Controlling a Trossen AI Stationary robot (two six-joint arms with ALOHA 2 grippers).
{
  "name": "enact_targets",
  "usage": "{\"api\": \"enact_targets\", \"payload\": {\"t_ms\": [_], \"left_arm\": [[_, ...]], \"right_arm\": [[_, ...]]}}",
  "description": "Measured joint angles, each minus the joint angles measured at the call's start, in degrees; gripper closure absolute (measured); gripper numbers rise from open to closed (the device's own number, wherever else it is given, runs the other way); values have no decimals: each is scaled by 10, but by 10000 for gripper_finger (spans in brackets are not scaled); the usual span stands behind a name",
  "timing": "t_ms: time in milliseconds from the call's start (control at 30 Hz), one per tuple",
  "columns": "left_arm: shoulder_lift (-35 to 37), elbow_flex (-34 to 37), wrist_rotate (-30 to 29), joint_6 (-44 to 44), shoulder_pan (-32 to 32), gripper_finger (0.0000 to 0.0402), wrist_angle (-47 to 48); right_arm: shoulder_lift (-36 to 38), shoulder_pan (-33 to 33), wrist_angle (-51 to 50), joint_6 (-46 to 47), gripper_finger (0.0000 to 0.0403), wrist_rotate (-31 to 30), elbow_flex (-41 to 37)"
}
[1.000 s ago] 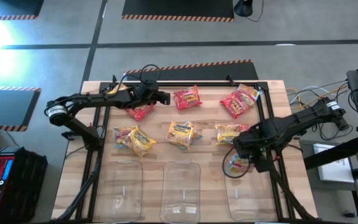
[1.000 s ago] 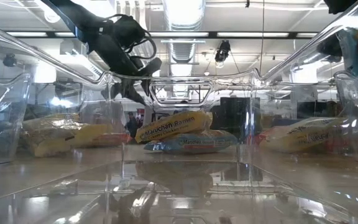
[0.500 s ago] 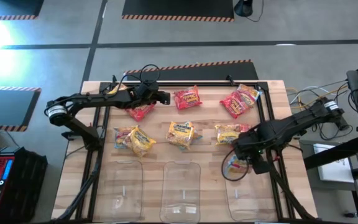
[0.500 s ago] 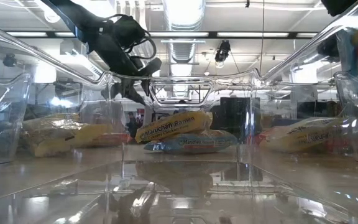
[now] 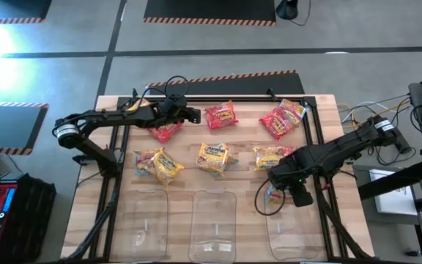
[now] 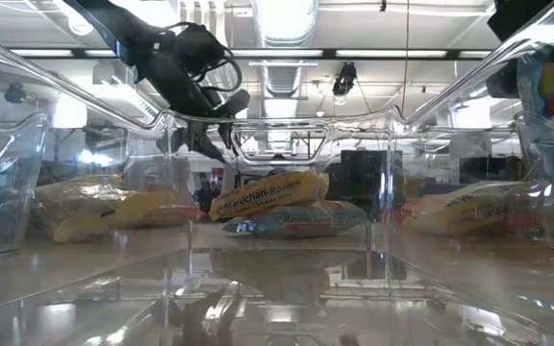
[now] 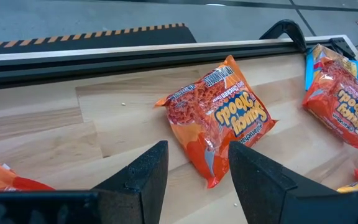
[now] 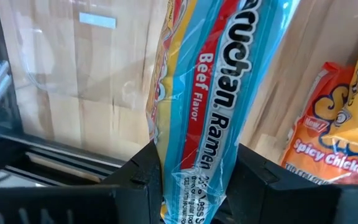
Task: Sort Maruchan noodles
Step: Put the blue noodle pack into the right transparent bin
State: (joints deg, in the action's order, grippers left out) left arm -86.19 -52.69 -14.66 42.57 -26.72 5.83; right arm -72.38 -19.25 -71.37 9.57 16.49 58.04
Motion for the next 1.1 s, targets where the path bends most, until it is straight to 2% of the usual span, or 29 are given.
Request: {"api": "enact_targets", "payload": {"t_ms": [500,733,900,1100], "left_arm": [[0,0,0,0,0,249,0],[0,0,0,0,0,249,0],[0,0,0,1,0,249,1],[0,0,0,2,0,249,3]], "right_arm": [[11,0,20,114,282,2,-2],[11,0,20,114,277,1,-2],[15,0,18,85,259,-1,-3],[21,0,17,54,255,-20,-3]]}}
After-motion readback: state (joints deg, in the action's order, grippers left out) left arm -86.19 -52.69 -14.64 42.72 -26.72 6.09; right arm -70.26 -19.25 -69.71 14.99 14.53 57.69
